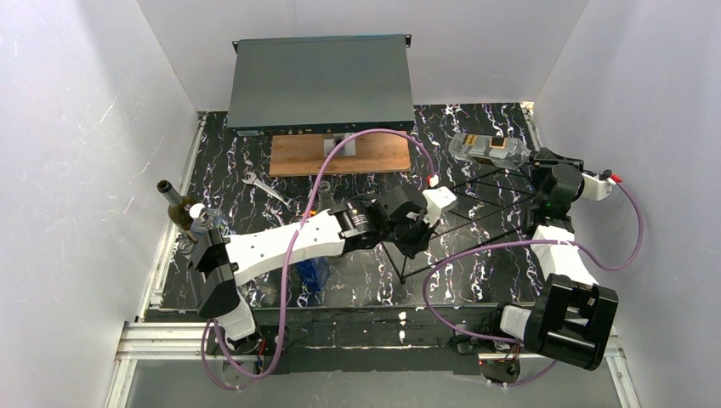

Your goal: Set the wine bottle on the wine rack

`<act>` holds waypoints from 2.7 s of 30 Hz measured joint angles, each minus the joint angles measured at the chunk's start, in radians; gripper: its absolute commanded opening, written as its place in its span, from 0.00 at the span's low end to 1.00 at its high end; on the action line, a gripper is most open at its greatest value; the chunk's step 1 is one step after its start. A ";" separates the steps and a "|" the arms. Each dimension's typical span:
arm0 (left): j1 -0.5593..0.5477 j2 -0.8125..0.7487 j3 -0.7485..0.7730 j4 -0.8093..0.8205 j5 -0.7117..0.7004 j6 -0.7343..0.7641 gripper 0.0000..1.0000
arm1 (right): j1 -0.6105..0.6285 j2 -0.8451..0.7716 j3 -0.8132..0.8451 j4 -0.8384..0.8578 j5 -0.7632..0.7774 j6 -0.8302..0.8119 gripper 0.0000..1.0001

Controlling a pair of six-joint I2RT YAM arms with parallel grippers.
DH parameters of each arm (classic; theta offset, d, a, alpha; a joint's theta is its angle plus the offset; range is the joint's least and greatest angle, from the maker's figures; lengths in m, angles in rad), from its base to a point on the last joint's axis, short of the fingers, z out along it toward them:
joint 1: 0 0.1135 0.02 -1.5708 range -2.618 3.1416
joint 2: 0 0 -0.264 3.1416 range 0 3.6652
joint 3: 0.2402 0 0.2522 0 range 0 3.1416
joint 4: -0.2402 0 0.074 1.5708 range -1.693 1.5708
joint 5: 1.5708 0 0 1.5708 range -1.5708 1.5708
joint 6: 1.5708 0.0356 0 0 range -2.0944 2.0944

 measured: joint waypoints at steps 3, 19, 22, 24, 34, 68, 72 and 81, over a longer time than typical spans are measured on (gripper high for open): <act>-0.001 -0.019 -0.021 0.006 -0.008 0.000 0.00 | -0.008 0.000 0.000 0.002 0.007 -0.006 0.01; -0.006 -0.037 -0.044 0.011 -0.021 -0.005 0.00 | -0.056 0.000 -0.008 0.028 0.034 -0.002 0.01; -0.006 -0.039 -0.048 0.016 -0.024 -0.014 0.00 | -0.056 -0.017 -0.008 -0.001 0.046 -0.094 0.01; -0.008 -0.043 -0.053 0.020 -0.030 -0.023 0.00 | -0.056 -0.019 -0.008 -0.008 0.056 -0.151 0.01; -0.014 -0.061 -0.074 0.029 -0.069 -0.064 0.00 | -0.058 -0.010 -0.009 0.016 0.028 -0.284 0.01; -0.009 -0.064 -0.069 0.000 -0.203 -0.112 0.00 | 0.022 -0.095 0.215 -0.117 0.066 -0.716 0.01; 0.005 -0.084 -0.102 0.041 -0.153 -0.099 0.00 | 0.056 -0.075 0.220 -0.132 0.096 -0.748 0.01; 0.020 -0.100 -0.123 0.050 -0.087 -0.097 0.00 | 0.069 -0.074 0.243 -0.213 0.122 -0.689 0.01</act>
